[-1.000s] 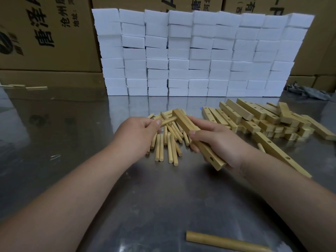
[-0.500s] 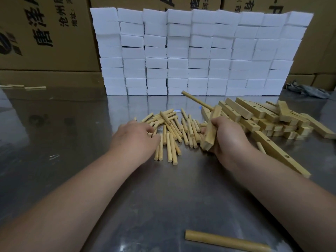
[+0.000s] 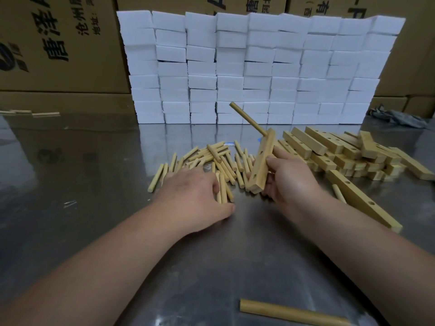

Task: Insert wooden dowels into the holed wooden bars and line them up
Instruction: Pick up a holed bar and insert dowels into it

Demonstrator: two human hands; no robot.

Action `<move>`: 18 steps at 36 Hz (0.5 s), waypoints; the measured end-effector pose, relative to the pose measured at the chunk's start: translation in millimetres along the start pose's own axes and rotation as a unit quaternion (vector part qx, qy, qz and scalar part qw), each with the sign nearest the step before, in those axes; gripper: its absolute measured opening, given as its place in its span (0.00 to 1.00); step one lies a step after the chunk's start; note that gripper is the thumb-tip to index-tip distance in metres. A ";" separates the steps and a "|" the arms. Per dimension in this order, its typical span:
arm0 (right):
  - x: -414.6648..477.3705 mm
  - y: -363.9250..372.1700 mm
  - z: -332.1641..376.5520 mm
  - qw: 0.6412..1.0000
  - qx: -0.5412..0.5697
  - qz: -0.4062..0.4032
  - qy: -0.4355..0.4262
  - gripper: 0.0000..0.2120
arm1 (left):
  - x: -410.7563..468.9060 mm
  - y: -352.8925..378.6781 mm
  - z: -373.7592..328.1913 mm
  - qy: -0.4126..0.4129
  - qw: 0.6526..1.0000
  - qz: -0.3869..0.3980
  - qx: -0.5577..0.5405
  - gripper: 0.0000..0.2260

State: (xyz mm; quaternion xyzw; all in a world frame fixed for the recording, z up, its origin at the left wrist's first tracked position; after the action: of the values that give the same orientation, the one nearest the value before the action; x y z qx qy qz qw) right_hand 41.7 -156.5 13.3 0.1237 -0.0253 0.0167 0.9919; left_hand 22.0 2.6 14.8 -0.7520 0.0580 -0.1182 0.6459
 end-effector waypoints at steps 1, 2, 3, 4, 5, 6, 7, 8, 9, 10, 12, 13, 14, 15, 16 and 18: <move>-0.2 -0.3 0.0 1.000 -0.012 -0.002 0.002 0.21 | -0.2 -0.5 -0.2 0.001 1.000 -0.005 -0.007 0.14; -0.7 -0.5 0.3 1.000 -0.020 -0.002 0.003 0.22 | -0.6 -1.4 -0.5 0.004 1.000 -0.013 -0.013 0.12; -1.3 -0.3 0.8 1.000 -0.022 -0.003 0.002 0.23 | -1.2 -2.3 -0.5 0.007 1.000 -0.021 -0.019 0.10; -2.0 0.0 1.3 1.000 -0.019 -0.003 0.001 0.24 | -1.3 -2.8 -0.3 0.007 0.999 -0.025 -0.022 0.08; -2.3 0.3 1.8 1.000 -0.016 -0.004 0.000 0.24 | -1.6 -2.8 0.4 0.005 0.999 -0.026 -0.024 0.07; -2.9 0.7 2.2 1.000 -0.015 -0.006 0.000 0.24 | -1.6 -2.8 1.2 0.001 0.999 -0.027 -0.023 0.07; -3.1 0.8 2.5 1.000 -0.016 -0.008 0.001 0.24 | -1.5 -2.7 1.7 -0.003 0.999 -0.029 -0.020 0.08; -3.1 0.7 2.6 1.000 -0.018 -0.010 0.001 0.24 | -1.4 -2.9 1.8 -0.006 0.999 -0.033 -0.015 0.09; -2.8 0.5 2.6 1.000 -0.020 -0.013 0.002 0.23 | -1.3 -3.1 1.6 -0.008 0.999 -0.037 -0.008 0.09; -2.4 0.2 2.4 1.000 -0.022 -0.015 0.002 0.23 | -1.4 -3.2 1.2 -0.010 0.999 -0.040 0.000 0.10; -1.9 -0.2 2.1 1.000 -0.025 -0.019 0.002 0.23 | -0.8 -3.0 0.4 -0.017 0.999 -0.042 0.013 0.11; -1.5 -0.3 1.8 0.999 -0.027 -0.020 0.002 0.23 | -0.2 -2.3 0.1 -0.020 0.999 -0.038 0.018 0.12; -1.1 -0.3 1.5 0.999 -0.029 -0.020 0.002 0.23 | 0.7 -1.4 -0.3 -0.024 0.999 -0.031 0.025 0.13; -0.9 -0.3 1.3 0.999 -0.031 -0.021 0.002 0.23 | 1.5 -0.6 -0.8 -0.026 0.999 -0.025 0.031 0.13; -0.6 -0.3 1.0 0.999 -0.033 -0.021 0.003 0.22 | 2.2 -0.1 -1.0 -0.028 0.999 -0.021 0.036 0.13; -0.1 -0.4 0.3 0.999 -0.037 -0.023 0.007 0.21 | 3.7 0.3 -0.9 -0.031 0.998 -0.022 0.047 0.13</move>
State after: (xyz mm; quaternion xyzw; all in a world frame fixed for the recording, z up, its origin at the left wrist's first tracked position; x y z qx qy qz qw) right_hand 41.6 -156.9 13.5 0.0874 -0.0163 -0.0064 0.9960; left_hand 25.3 0.7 15.0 -0.7255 0.0160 -0.1111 0.6790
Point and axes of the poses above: each hand's wrist, its own x-axis towards the middle knuckle, its own y-axis out of the palm, z = x × y, the point moved 3 cm from there along x, towards the middle knuckle, and after that the axes turned 11 degrees about z, right-handed, at the moved point
